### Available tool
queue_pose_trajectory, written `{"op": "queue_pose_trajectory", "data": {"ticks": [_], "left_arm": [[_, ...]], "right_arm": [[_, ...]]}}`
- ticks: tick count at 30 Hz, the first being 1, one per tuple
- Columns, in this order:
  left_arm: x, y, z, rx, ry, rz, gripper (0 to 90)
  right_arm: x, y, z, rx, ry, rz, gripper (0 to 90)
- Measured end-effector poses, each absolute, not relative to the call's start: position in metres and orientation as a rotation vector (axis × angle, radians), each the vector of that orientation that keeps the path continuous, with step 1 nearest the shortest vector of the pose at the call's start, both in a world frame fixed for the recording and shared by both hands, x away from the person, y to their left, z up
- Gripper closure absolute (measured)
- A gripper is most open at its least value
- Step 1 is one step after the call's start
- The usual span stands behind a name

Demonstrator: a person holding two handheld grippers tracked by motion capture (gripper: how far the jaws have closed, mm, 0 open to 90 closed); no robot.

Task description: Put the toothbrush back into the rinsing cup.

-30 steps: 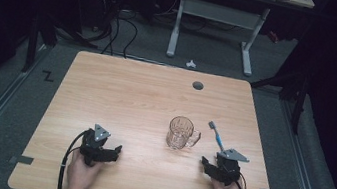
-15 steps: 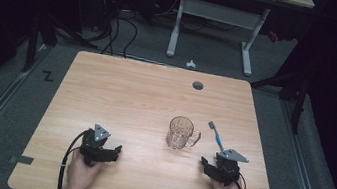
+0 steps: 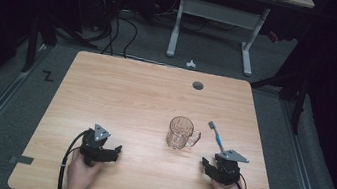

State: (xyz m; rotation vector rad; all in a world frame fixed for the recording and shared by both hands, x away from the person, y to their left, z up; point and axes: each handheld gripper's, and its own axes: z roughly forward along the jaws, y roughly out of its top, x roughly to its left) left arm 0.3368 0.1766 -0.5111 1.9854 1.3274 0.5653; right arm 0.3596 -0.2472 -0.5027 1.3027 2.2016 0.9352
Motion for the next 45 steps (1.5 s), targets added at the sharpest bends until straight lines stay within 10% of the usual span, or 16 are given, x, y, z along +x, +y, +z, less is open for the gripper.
{"op": "queue_pose_trajectory", "data": {"ticks": [45], "left_arm": [[0.337,0.176,-0.511,1.986,1.327,0.566,15.6]], "right_arm": [[0.337,-0.278,-0.495,1.294,2.14,1.017,55.0]]}}
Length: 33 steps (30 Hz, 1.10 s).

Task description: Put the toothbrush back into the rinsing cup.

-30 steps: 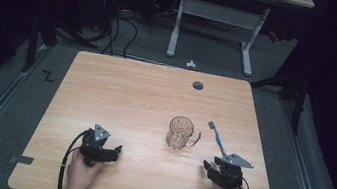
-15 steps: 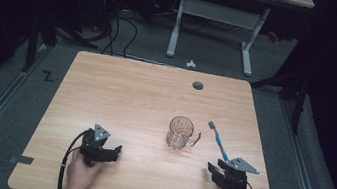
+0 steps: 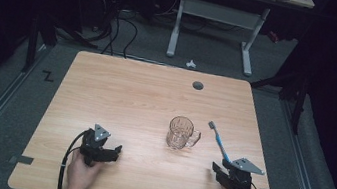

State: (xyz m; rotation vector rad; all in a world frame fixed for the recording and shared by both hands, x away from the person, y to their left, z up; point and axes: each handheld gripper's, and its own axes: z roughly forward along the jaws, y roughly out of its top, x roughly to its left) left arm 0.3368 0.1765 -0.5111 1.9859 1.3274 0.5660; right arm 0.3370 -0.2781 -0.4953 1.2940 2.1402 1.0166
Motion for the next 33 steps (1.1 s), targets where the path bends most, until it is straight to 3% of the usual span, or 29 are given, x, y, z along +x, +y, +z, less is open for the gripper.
{"op": "queue_pose_trajectory", "data": {"ticks": [33], "left_arm": [[0.337,0.176,-0.511,1.986,1.327,0.566,15.6]], "right_arm": [[0.361,-0.291,-0.481,1.314,2.129,0.941,55.6]]}}
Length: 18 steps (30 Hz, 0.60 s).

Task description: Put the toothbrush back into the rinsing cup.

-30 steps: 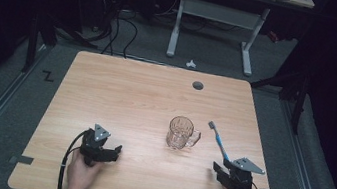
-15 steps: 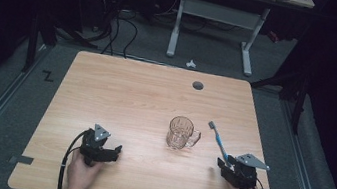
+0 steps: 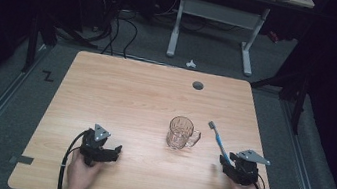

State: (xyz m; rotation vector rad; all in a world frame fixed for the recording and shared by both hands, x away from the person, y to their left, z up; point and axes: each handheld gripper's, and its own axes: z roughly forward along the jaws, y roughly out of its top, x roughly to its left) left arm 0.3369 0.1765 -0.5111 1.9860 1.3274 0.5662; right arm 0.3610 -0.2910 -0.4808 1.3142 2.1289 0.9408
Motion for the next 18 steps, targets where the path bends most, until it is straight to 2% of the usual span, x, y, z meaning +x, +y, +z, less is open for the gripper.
{"op": "queue_pose_trajectory", "data": {"ticks": [18], "left_arm": [[0.337,0.176,-0.511,1.986,1.328,0.566,15.6]], "right_arm": [[0.382,-0.294,-0.469,1.334,2.16,0.978,58.7]]}}
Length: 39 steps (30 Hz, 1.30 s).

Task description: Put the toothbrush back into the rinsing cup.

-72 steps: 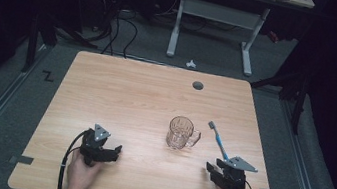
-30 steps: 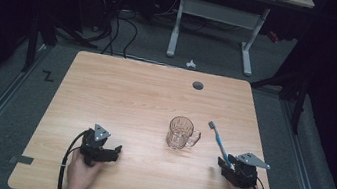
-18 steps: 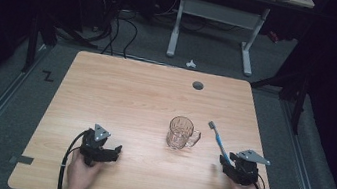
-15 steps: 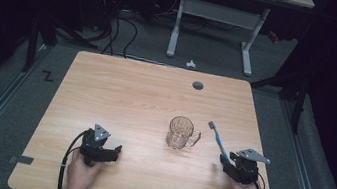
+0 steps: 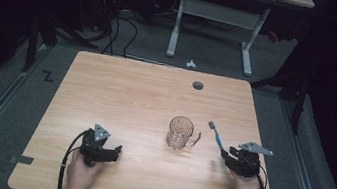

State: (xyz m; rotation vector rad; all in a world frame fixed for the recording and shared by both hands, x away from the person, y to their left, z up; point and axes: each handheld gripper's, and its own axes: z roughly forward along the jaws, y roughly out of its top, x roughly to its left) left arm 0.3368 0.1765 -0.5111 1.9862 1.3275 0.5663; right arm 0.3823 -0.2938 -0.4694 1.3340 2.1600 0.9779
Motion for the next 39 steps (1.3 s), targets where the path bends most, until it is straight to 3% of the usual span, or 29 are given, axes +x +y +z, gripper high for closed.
{"op": "queue_pose_trajectory", "data": {"ticks": [39], "left_arm": [[0.337,0.176,-0.511,1.986,1.328,0.566,15.6]], "right_arm": [[0.447,-0.279,-0.449,1.417,2.302,0.847,64.1]]}}
